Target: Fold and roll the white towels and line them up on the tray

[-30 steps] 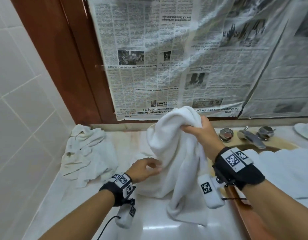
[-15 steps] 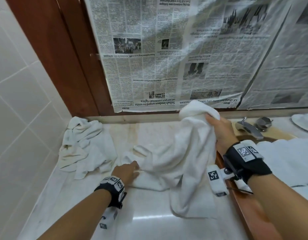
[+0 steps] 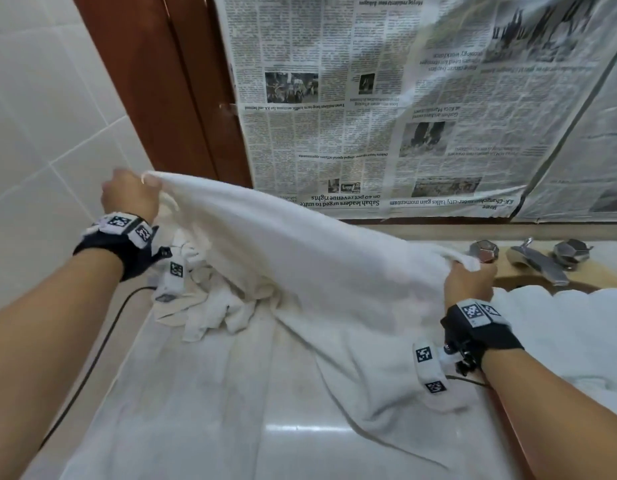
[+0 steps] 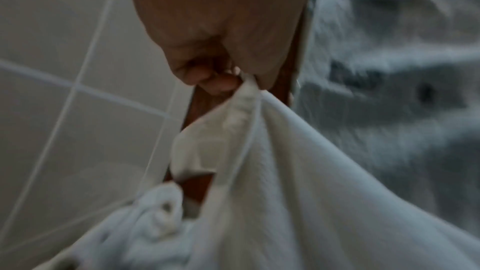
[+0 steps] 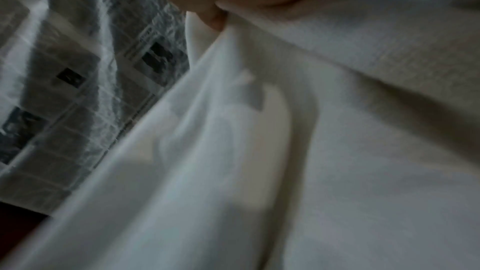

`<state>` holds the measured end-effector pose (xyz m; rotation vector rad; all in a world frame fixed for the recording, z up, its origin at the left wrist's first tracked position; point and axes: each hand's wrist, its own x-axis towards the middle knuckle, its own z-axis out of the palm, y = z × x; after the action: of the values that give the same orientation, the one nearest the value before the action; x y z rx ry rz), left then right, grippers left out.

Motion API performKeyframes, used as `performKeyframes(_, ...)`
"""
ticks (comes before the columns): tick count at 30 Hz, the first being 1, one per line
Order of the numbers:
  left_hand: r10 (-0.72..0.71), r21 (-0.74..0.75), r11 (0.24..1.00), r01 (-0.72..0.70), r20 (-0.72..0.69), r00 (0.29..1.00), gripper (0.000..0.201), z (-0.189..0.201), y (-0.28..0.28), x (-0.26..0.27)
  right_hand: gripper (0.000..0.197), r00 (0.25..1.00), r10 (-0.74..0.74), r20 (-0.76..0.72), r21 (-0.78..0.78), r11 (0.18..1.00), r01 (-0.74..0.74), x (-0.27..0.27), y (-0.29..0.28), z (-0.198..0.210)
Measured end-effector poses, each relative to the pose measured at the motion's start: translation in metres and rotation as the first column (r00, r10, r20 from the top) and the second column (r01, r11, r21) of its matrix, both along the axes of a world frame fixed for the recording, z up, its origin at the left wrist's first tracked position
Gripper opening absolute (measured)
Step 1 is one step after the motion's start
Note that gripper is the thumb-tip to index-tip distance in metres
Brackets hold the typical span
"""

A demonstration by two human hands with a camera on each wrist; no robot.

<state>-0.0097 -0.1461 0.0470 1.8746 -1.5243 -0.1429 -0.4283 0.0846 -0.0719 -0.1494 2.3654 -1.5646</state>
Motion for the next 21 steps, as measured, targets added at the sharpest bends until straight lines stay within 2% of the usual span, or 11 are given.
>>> performKeyframes(3,0.116,-0.051,0.990,-0.134,-0.257,0.960,0.045,0.022,-0.007,-0.011,0.049,0.998,0.059,-0.003,0.093,0.994,-0.058,0.013,-0.009,0.000)
performKeyframes(5,0.100,-0.052,0.991,-0.127,-0.364,0.926,0.043,0.020,-0.001,-0.027,0.052,0.972,0.233,0.030,0.239,0.943,-0.234,0.025,-0.012,0.001)
performKeyframes(6,0.071,-0.051,0.994,-0.100,-0.395,0.916,0.042,0.016,0.003,-0.034,0.055,0.940,0.339,0.047,0.329,0.883,-0.335,0.032,-0.010,0.000)
performKeyframes(7,0.032,-0.050,0.997,-0.058,-0.420,0.907,0.040,0.013,0.005,-0.040,0.057,0.889,0.453,0.064,0.432,0.791,-0.434,0.038,-0.008,-0.003)
performKeyframes(9,-0.098,-0.105,0.993,0.052,-0.490,0.866,0.028,0.011,0.008,-0.052,0.052,0.735,0.663,0.143,0.645,0.501,-0.577,0.048,-0.003,-0.008)
performKeyframes(10,-0.197,-0.171,0.978,0.123,-0.537,0.820,0.019,0.013,0.008,-0.059,0.049,0.658,0.729,0.189,0.714,0.358,-0.602,0.052,-0.002,-0.009)
performKeyframes(11,-0.293,-0.233,0.954,0.191,-0.566,0.770,0.012,0.018,0.010,-0.067,0.050,0.607,0.765,0.215,0.748,0.270,-0.606,0.056,-0.004,-0.008)
performKeyframes(13,-0.444,-0.318,0.894,0.315,-0.547,0.710,0.008,0.025,0.016,-0.083,0.057,0.564,0.808,0.171,0.745,0.268,-0.611,0.063,-0.013,-0.003)
performKeyframes(16,-0.546,-0.240,0.837,0.491,-0.338,0.766,0.009,0.026,0.037,-0.104,0.072,0.541,0.836,0.095,0.687,0.338,-0.643,0.073,-0.035,-0.005)
performKeyframes(19,-0.544,-0.023,0.833,0.553,-0.219,0.810,0.017,-0.010,0.056,-0.108,0.085,0.541,0.817,0.201,0.731,0.243,-0.638,0.085,-0.037,-0.023)
performKeyframes(21,-0.517,0.130,0.822,0.554,-0.237,0.823,0.026,-0.046,0.068,-0.103,0.073,0.494,0.821,0.287,0.754,0.124,-0.645,0.093,-0.027,-0.037)
